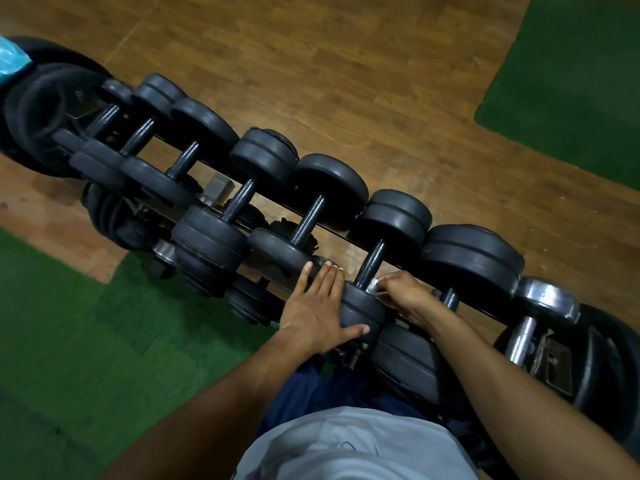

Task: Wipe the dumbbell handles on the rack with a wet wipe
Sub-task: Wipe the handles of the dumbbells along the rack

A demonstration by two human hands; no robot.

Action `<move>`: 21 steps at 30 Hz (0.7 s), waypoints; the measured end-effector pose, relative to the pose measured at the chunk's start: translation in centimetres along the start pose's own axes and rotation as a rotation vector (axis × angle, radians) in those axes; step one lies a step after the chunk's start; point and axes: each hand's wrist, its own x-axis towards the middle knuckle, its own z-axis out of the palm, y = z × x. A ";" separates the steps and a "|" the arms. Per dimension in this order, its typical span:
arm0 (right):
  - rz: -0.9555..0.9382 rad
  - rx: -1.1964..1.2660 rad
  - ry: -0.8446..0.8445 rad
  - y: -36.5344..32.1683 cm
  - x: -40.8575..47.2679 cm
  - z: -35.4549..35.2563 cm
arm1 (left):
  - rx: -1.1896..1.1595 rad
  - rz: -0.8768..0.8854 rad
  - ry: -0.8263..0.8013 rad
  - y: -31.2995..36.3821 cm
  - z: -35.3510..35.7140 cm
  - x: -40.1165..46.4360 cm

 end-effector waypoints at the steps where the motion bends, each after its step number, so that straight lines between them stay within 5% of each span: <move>1: 0.052 0.089 -0.003 -0.1 0.4 0.1 | -0.003 0.000 0.000 0.0 0.0 0.0; 6: 0.166 0.379 -0.004 -0.6 1.9 0.6 | -0.008 0.003 0.003 0.0 -0.1 0.0; 11: -0.004 0.533 0.155 -0.9 2.6 0.3 | -0.011 0.004 0.009 0.0 0.0 0.0; 16: -0.100 0.479 0.248 -0.5 2.1 0.1 | -0.012 0.007 0.001 0.0 0.1 0.1; 21: 0.091 0.424 0.128 0.4 2.1 0.0 | -0.010 0.009 0.005 0.0 0.1 0.1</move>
